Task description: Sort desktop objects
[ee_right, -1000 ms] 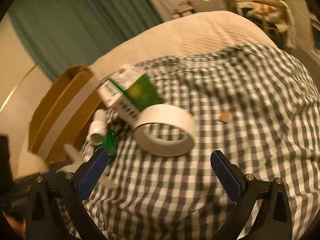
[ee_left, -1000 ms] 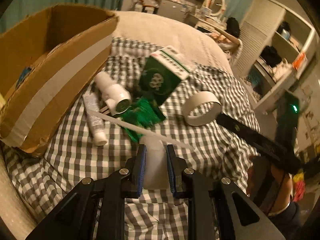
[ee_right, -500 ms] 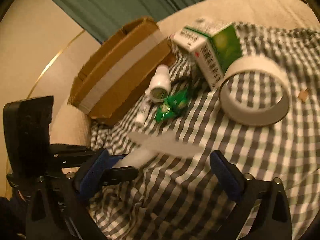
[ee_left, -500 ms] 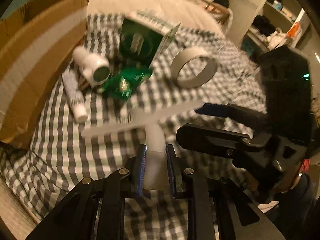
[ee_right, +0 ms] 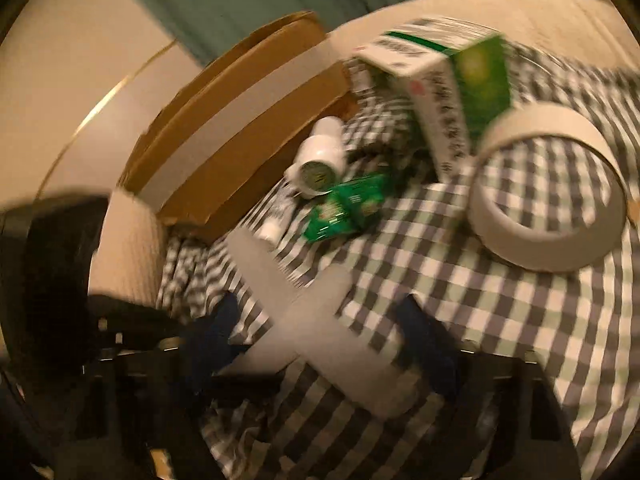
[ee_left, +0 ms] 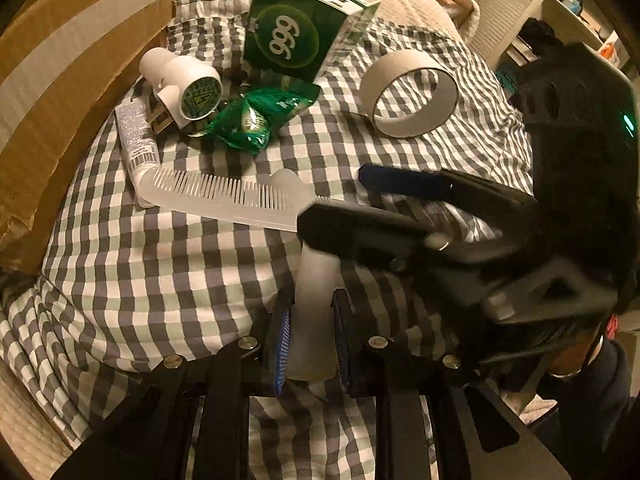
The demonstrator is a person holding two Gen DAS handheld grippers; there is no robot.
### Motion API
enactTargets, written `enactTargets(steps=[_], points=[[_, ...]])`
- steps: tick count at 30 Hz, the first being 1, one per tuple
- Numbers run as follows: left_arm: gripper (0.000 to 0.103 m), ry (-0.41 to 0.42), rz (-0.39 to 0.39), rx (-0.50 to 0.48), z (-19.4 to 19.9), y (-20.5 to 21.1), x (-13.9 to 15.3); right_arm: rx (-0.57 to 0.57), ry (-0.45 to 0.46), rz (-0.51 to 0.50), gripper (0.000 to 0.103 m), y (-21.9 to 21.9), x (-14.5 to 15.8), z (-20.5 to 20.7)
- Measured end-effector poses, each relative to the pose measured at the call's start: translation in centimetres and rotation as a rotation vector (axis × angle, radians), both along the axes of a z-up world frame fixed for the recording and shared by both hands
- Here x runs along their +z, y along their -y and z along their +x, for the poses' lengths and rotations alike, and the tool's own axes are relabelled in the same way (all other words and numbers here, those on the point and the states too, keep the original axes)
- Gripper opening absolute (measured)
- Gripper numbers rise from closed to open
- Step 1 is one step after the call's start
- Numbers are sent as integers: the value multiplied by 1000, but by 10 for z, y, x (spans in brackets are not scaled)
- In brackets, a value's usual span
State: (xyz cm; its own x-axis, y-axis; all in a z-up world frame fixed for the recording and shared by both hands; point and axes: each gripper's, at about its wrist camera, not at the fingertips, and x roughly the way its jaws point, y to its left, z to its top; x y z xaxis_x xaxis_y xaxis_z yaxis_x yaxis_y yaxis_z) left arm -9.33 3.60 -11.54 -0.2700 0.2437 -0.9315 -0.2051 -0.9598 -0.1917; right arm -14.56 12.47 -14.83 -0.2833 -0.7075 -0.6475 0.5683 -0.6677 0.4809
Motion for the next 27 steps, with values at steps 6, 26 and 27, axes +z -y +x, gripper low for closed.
enactTargets(steps=[6, 26, 27], points=[[21, 4, 14, 29, -5, 8, 0, 41, -60, 93, 26, 3, 4, 11], [21, -270, 240, 74, 5, 21, 66, -246, -80, 123, 26, -62, 58, 65], [21, -289, 262, 80, 6, 25, 72, -255, -83, 119, 26, -63, 61, 68]])
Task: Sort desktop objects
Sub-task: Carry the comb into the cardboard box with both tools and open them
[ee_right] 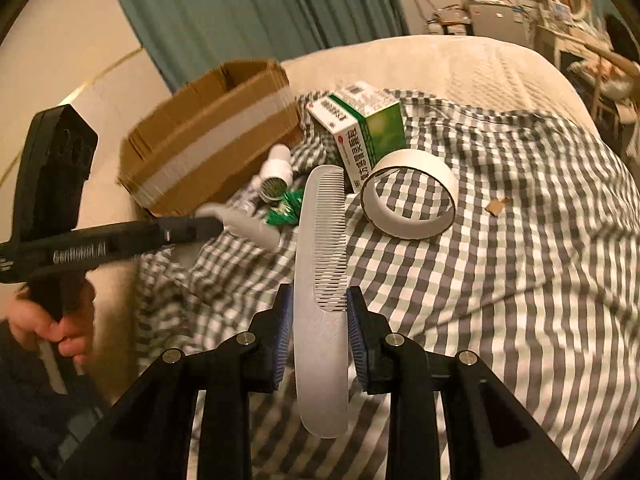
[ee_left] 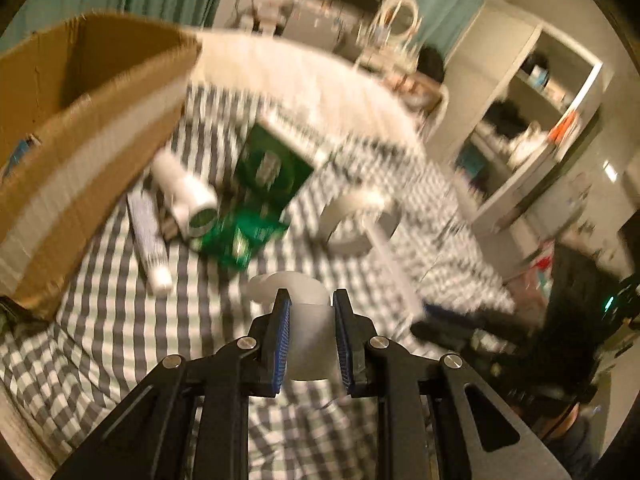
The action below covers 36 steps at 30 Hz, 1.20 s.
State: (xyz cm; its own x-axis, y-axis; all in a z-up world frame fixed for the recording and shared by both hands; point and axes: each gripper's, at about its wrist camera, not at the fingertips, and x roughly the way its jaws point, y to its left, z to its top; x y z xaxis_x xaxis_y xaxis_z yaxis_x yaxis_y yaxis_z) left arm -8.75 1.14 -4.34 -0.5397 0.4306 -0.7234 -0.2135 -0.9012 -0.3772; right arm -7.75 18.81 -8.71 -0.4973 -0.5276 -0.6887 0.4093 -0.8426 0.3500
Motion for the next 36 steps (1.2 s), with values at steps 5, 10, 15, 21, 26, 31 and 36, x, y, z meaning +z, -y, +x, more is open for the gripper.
enactTargets(steps=[5, 10, 15, 21, 26, 31, 36], points=[[21, -87, 81, 25, 3, 15, 33, -19, -6, -20, 26, 0, 20, 8], [21, -201, 51, 67, 7, 26, 79, 2, -53, -44, 26, 22, 56, 1], [21, -276, 45, 152, -7, 70, 124, 53, -133, -125, 26, 74, 112, -29], [21, -301, 5, 332, -33, 156, 127, 100, -151, -232, 26, 169, 144, -91], [23, -281, -27, 407, -43, 195, 93, 25, -110, -210, 27, 231, 129, -138], [77, -258, -47, 404, -48, 203, 77, -56, -86, -247, 76, 226, 126, -139], [92, -262, -7, 442, -37, 205, 83, -99, -136, -126, 79, 191, 134, -112]])
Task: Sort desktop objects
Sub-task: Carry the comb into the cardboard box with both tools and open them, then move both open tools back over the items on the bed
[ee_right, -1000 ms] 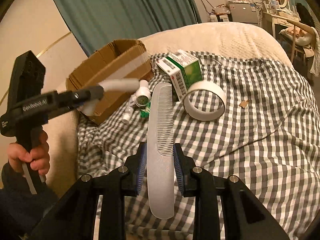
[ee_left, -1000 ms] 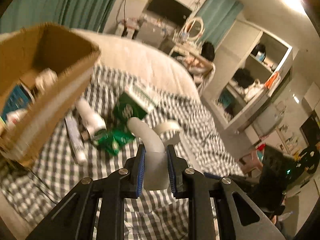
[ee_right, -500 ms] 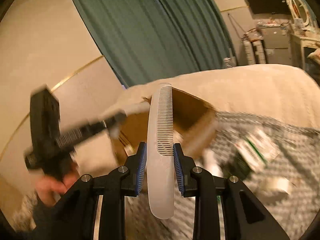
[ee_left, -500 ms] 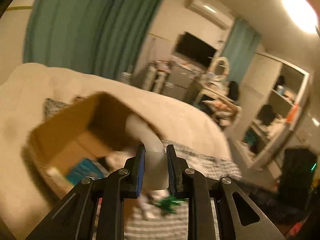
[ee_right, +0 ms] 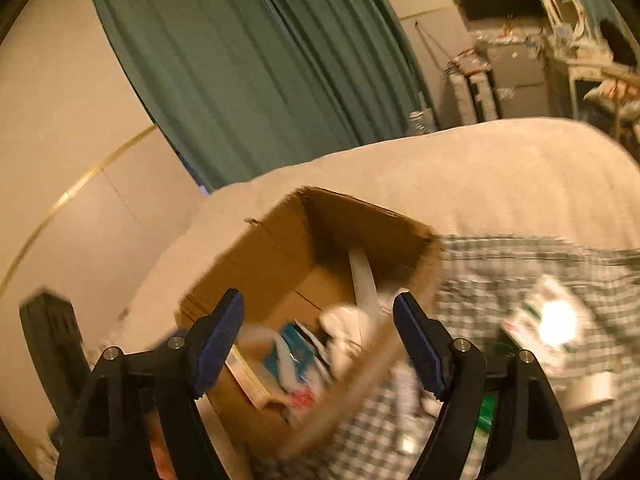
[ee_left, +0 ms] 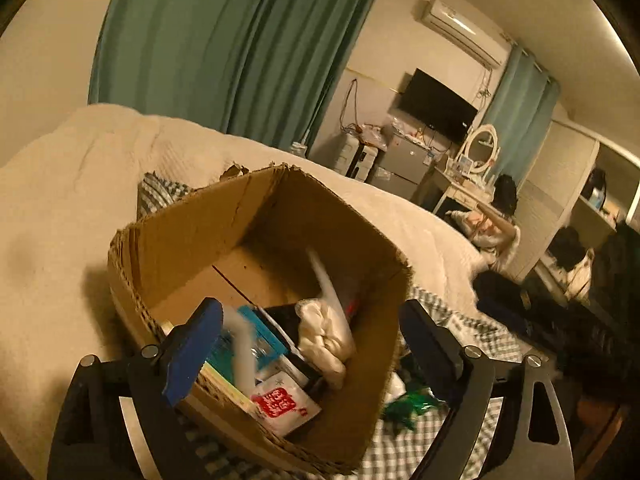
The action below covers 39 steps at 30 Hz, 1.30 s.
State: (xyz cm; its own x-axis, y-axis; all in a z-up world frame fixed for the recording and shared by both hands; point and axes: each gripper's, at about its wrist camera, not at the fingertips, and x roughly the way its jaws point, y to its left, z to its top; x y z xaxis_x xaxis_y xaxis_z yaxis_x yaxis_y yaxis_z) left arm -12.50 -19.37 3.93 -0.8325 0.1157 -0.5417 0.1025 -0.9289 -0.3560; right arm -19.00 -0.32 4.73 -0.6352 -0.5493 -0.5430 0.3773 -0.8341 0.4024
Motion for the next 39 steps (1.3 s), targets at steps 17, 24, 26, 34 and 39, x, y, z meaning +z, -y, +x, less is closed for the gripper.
enactTargets(steps=[17, 24, 26, 34, 39], points=[[103, -45, -157, -65, 90, -120, 7, -316, -38, 108, 98, -185, -8, 139], [103, -35, -284, -101, 91, -164, -10, -356, 7, 217, 102, -201, -77, 146], [103, -35, -293, -100, 88, -170, -19, -372, 39, 263, 102, -202, -99, 143], [103, 84, -294, -144, 62, -194, -68, -359, 7, 317, 103, -187, -128, 100], [103, 86, -335, -138, 41, -209, -89, -348, 60, 229, 103, -185, -143, 61]])
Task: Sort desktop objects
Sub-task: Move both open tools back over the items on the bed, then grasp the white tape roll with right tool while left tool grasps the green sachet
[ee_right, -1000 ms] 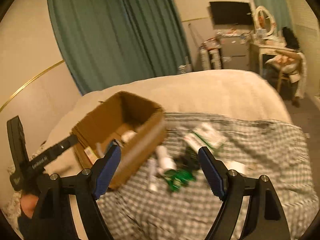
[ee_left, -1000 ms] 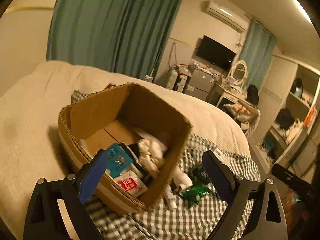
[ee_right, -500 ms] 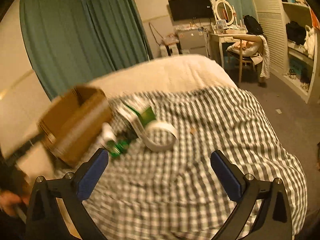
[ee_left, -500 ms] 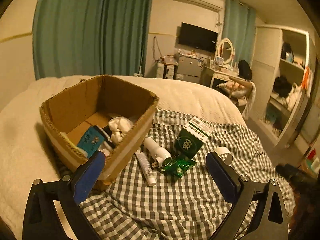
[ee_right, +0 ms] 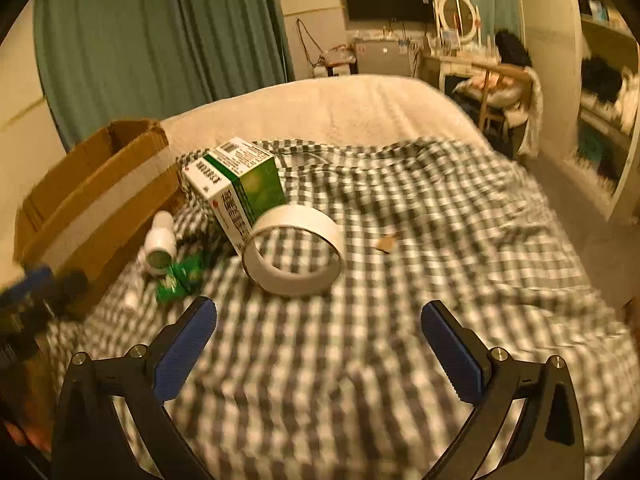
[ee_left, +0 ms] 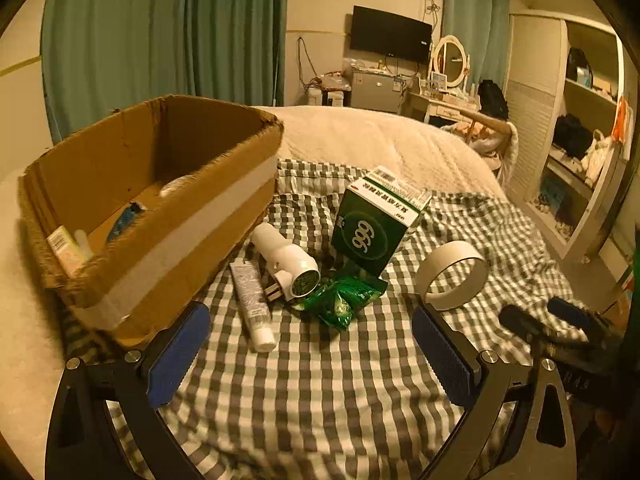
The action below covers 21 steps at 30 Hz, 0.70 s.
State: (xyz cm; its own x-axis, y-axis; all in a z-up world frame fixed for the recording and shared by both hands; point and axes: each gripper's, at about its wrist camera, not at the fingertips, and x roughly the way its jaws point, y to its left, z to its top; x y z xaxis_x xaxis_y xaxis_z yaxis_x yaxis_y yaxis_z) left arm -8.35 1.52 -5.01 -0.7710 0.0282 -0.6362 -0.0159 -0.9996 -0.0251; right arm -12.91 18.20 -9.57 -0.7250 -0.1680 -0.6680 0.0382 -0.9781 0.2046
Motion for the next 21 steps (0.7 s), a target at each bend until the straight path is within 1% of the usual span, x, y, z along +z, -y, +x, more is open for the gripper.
enactTargets(steps=[4, 6, 10, 12, 13, 14, 15, 16, 17, 19, 20, 21], points=[[103, 37, -77, -7, -17, -4, -27, -23, -17, -39, 103, 2, -4, -31], [103, 53, -72, 0, -23, 0, -36, -33, -20, -56, 103, 2, -6, -44], [103, 52, 20, 17, -40, 4, -49, -51, 23, -121, 103, 1, -20, -67], [103, 53, 43, 14, -48, 0, -54, -82, 49, -128, 103, -3, -29, -74], [103, 52, 43, 9, -51, -2, -57, -82, 63, -138, 102, -5, -34, -76], [103, 46, 31, 4, -54, -6, -59, -67, 83, -178, 103, -10, -40, -79], [103, 37, 16, -2, -57, -9, -60, -67, 83, -178, 103, -10, -40, -79], [103, 37, -6, -12, -60, -13, -61, -54, 95, -213, 103, -12, -44, -80], [102, 38, -28, -18, -64, -16, -62, -38, 124, -275, 102, -18, -50, -81], [90, 59, -45, -51, -72, -19, -61, -5, 163, -325, 103, -20, -56, -83], [76, 67, -42, -63, -77, -17, -63, 15, 198, -362, 102, -20, -61, -82], [65, 79, -39, -71, -79, -16, -63, 22, 220, -392, 102, -21, -64, -81]])
